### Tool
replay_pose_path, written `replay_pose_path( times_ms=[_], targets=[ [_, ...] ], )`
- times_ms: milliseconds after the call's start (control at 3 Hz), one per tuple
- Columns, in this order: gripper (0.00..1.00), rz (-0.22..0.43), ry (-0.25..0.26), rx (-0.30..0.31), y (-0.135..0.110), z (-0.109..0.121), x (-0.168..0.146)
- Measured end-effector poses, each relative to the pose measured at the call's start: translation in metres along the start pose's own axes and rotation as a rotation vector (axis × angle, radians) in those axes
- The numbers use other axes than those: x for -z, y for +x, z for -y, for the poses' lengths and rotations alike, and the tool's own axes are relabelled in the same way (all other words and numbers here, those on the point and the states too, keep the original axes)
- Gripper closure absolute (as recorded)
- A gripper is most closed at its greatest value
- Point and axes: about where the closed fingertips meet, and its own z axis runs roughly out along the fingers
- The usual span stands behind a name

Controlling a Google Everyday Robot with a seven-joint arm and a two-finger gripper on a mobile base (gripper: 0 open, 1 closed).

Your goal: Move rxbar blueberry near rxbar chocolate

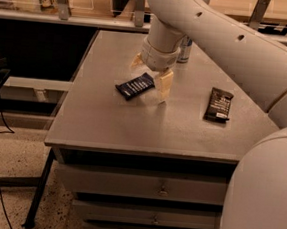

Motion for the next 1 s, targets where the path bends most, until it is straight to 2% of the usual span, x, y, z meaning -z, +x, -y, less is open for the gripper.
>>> replay_pose_path(
  times_ms=[333,1000],
  targets=[
    [0.15,-0.039,-0.024,0.001,-0.002,0.000,0.003],
    [0.10,-0.034,-0.038,0.003,-0.005,0.004,0.014]
  ],
)
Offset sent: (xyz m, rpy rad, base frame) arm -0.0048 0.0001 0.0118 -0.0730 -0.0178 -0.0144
